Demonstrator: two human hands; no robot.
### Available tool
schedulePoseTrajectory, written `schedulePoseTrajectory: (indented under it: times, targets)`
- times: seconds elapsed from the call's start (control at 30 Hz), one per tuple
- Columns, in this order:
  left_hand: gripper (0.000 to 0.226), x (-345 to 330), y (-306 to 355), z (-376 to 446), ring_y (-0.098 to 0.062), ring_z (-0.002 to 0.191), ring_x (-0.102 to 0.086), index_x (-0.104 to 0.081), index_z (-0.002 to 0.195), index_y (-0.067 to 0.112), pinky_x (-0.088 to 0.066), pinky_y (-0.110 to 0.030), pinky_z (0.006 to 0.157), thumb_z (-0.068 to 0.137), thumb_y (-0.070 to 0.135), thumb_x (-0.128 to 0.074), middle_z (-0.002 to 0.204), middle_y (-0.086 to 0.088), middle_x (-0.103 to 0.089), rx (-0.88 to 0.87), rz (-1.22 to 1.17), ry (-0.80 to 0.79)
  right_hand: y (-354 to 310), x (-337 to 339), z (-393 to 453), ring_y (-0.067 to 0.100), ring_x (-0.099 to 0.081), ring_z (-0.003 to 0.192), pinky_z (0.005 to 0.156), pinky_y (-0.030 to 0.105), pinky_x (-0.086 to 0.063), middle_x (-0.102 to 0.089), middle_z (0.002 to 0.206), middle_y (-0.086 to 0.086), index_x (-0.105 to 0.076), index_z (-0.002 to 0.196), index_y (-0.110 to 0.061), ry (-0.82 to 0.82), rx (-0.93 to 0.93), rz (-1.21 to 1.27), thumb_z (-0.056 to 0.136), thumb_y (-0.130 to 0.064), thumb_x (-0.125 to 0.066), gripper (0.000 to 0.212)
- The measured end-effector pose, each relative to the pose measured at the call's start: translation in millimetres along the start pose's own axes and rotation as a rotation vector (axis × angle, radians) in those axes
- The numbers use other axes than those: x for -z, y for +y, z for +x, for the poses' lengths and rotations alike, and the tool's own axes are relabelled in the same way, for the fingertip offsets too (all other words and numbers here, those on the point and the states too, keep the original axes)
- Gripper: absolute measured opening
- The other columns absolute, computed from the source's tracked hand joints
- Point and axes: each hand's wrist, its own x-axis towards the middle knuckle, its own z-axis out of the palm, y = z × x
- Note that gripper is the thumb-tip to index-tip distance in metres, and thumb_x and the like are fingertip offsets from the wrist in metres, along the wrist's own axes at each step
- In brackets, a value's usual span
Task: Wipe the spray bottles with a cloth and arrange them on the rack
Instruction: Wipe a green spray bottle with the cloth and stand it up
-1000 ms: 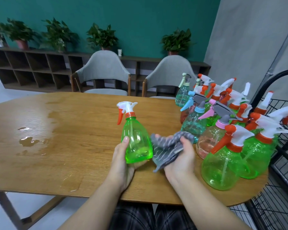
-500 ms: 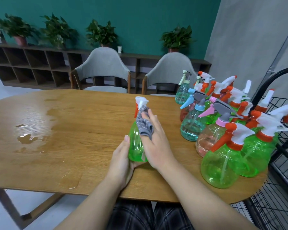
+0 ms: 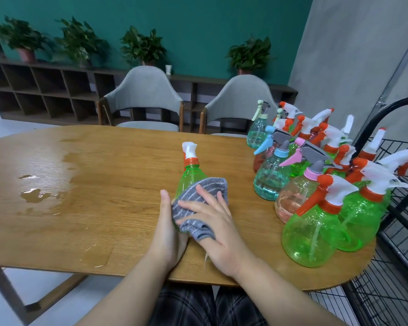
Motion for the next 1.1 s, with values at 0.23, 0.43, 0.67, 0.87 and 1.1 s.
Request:
schedulePoseTrajectory:
  times: [0.23,0.43,0.67,0.87,1.1]
  targets:
    - [0.108,3.4,-6.4,6.7,-0.031,0.103,-0.068,-0.042,0.139,0.007,-0.059,-0.040,0.066,0.058,0.069,-0.077,0.125,-0.016,-0.064,-0.056,0.005,0.152,-17.3,21.9,15.1,0.032,-0.067,0.086,0.088,0.043,-0.047,-0.071,0.082,0.019,-0.068,0.080,-0.008,0.436,-0.538,1.098,0.084,-0.024,-0.046,0.027]
    - [0.061,5.3,-5.8,6.9,-0.026,0.087,-0.071,-0.058,0.125,0.005,-0.058,-0.038,0.058,0.077,0.042,-0.069,0.116,-0.020,-0.068,-0.023,-0.071,0.117,-20.4,43.1,54.0,0.021,-0.061,0.074,0.065,0.032,-0.046,-0.068,0.076,0.006,-0.062,0.087,-0.013,0.793,-0.708,1.278,0.098,-0.035,-0.044,0.031]
    - [0.043,3.4,-6.1,6.7,-0.023,0.088,-0.071,-0.065,0.118,0.011,-0.059,-0.042,0.064,0.084,0.036,-0.060,0.107,-0.014,-0.072,-0.040,-0.019,0.043,-14.6,11.3,56.5,0.008,-0.024,0.142,0.117,0.039,-0.020,-0.028,0.156,-0.012,-0.032,0.137,-0.053,0.208,-0.348,0.051,0.094,-0.039,-0.037,0.045]
    - [0.044,2.4,-4.0,5.3,-0.024,0.096,-0.070,-0.065,0.120,0.012,-0.057,-0.041,0.062,0.085,0.034,-0.050,0.113,-0.012,-0.071,-0.038,-0.033,0.031,-2.3,4.7,39.5,-0.003,0.002,0.144,0.118,0.032,-0.007,-0.018,0.147,-0.032,-0.046,0.136,-0.042,0.084,-0.213,-0.132,0.087,-0.033,-0.035,0.051]
    - [0.067,4.6,-2.3,2.8,-0.030,0.106,-0.067,-0.055,0.133,0.009,-0.058,-0.042,0.071,0.089,0.055,-0.033,0.124,-0.019,-0.065,0.004,-0.037,0.006,3.1,0.8,15.1,0.000,-0.019,0.143,0.119,0.046,-0.011,-0.056,0.131,-0.021,-0.069,0.109,-0.029,0.120,-0.130,0.089,0.075,-0.020,-0.041,0.045]
